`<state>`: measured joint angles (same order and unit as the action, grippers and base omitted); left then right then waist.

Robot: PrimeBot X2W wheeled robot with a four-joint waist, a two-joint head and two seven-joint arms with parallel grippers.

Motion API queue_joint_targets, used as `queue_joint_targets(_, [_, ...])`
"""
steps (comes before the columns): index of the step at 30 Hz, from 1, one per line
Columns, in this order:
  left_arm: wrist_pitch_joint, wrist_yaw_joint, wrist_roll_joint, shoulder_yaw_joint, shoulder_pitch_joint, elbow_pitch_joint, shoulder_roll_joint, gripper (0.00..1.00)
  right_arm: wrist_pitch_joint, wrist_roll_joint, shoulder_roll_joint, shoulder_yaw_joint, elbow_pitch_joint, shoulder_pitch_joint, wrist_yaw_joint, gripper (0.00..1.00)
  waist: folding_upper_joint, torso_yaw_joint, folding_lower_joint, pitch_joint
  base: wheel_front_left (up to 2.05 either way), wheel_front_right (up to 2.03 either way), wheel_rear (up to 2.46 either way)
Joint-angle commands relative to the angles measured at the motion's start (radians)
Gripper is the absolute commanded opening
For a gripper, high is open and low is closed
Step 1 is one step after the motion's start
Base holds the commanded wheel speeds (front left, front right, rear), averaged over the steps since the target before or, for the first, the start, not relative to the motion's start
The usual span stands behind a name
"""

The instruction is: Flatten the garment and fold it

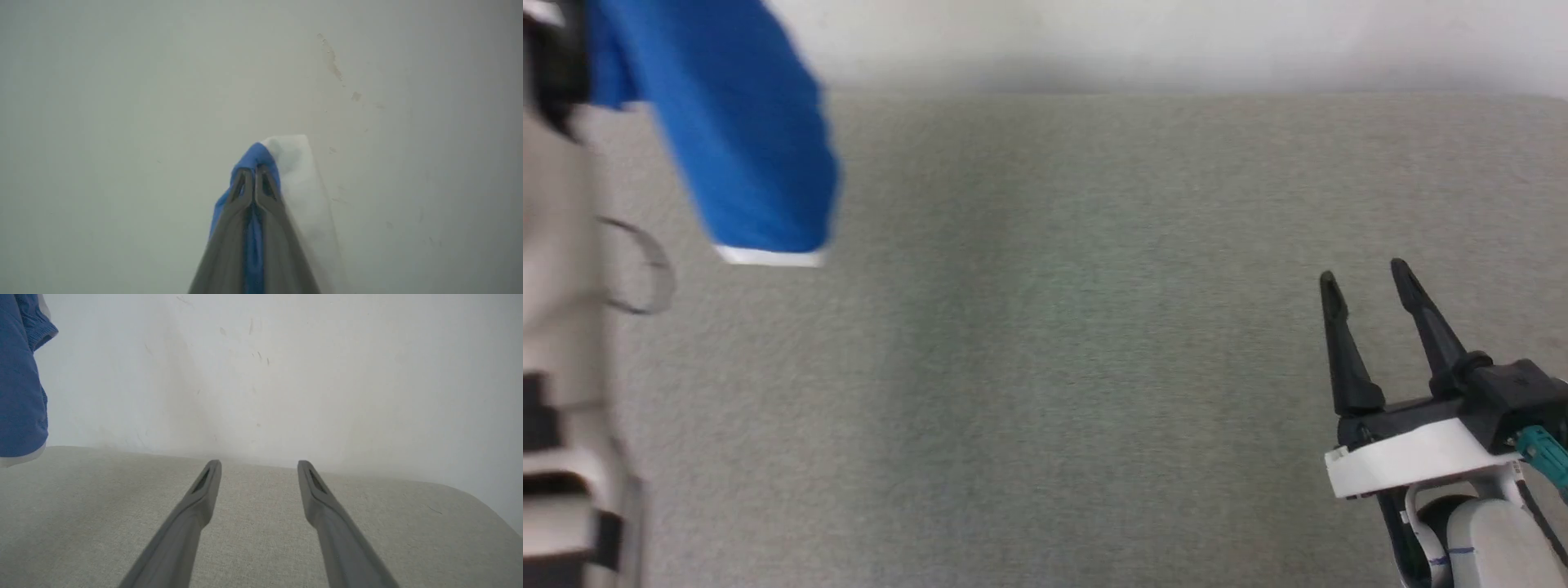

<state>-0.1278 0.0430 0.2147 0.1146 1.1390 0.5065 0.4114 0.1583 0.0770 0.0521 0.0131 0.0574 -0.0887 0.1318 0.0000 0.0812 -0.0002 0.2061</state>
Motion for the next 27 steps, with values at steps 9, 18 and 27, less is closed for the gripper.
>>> queue_joint_targets(9, [0.094, -0.046, 0.111, 0.122, -0.339, -0.334, -0.265, 0.0, -0.014, 0.011, -0.002, -0.021, 0.016, 0.046, -0.001, 1.0, 0.0, -0.147, 0.0002, -0.035, 0.0, 0.0, 0.0])
queue_joint_targets(18, [0.075, -0.111, 0.158, 0.22, -0.845, -0.3, -0.32, 0.0, -0.01, 0.013, -0.002, -0.008, 0.006, 0.072, -0.001, 1.0, 0.0, -0.201, 0.0002, -0.017, 0.0, 0.0, 0.0])
queue_joint_targets(27, [-0.067, -0.138, 0.116, 0.299, -1.004, -0.231, -0.338, 1.0, -0.008, 0.01, -0.002, -0.003, -0.002, 0.069, -0.001, 1.0, 0.0, -0.173, 0.0002, -0.028, 0.0, 0.0, 0.0])
